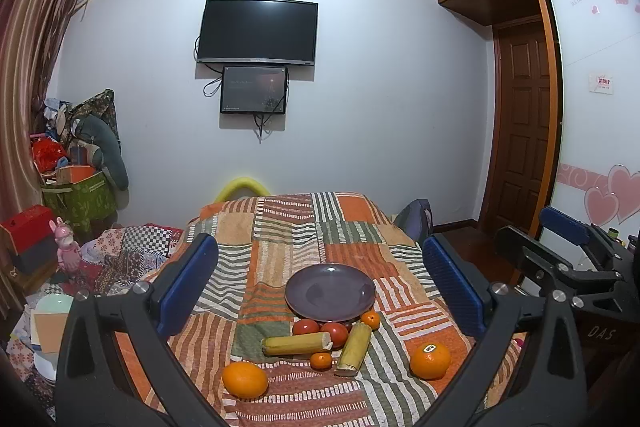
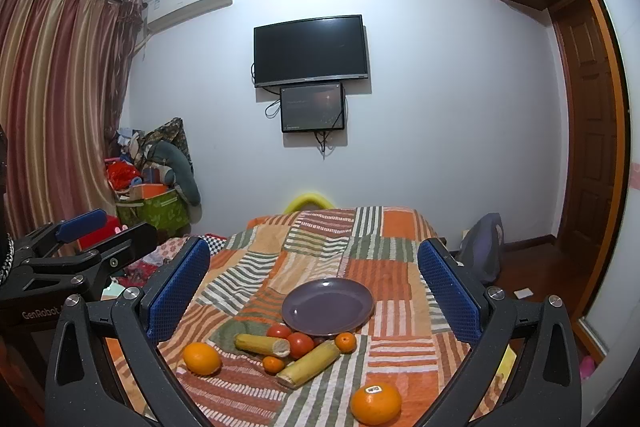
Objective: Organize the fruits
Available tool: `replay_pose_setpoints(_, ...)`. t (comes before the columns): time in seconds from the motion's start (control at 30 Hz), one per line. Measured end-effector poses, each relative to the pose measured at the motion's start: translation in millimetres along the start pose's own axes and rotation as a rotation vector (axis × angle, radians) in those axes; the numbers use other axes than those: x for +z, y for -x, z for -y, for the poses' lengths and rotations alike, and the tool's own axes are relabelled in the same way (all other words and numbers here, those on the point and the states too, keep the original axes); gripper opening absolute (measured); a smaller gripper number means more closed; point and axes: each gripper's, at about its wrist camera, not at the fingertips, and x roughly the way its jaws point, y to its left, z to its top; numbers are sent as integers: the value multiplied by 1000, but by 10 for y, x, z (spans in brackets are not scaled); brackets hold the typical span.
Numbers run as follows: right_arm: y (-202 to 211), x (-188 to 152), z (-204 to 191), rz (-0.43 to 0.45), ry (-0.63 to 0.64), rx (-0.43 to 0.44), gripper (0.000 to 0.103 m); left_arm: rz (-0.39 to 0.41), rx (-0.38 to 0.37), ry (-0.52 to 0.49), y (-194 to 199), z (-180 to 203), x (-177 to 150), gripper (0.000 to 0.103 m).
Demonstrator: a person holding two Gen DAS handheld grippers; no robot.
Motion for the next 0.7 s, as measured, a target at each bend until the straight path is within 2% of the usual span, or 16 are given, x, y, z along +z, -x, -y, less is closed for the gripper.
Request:
replay_pose_setpoints(0.43, -77, -24, 70, -20, -14, -6, 102, -36, 1, 0, -113, -54, -49, 103)
replay_pose_setpoints(0.5, -106, -46, 100, -30, -4, -16, 98, -56, 10, 9, -170, -113, -63, 103)
replay_pose_setpoints(0.63, -188, -98, 163, -78, 19, -31, 85, -120, 33, 22, -328, -254, -103, 83)
replay_pose_setpoints(0.7, -252, -140, 217, -115, 11, -22, 78, -150, 39, 21, -420, -334, -143, 82)
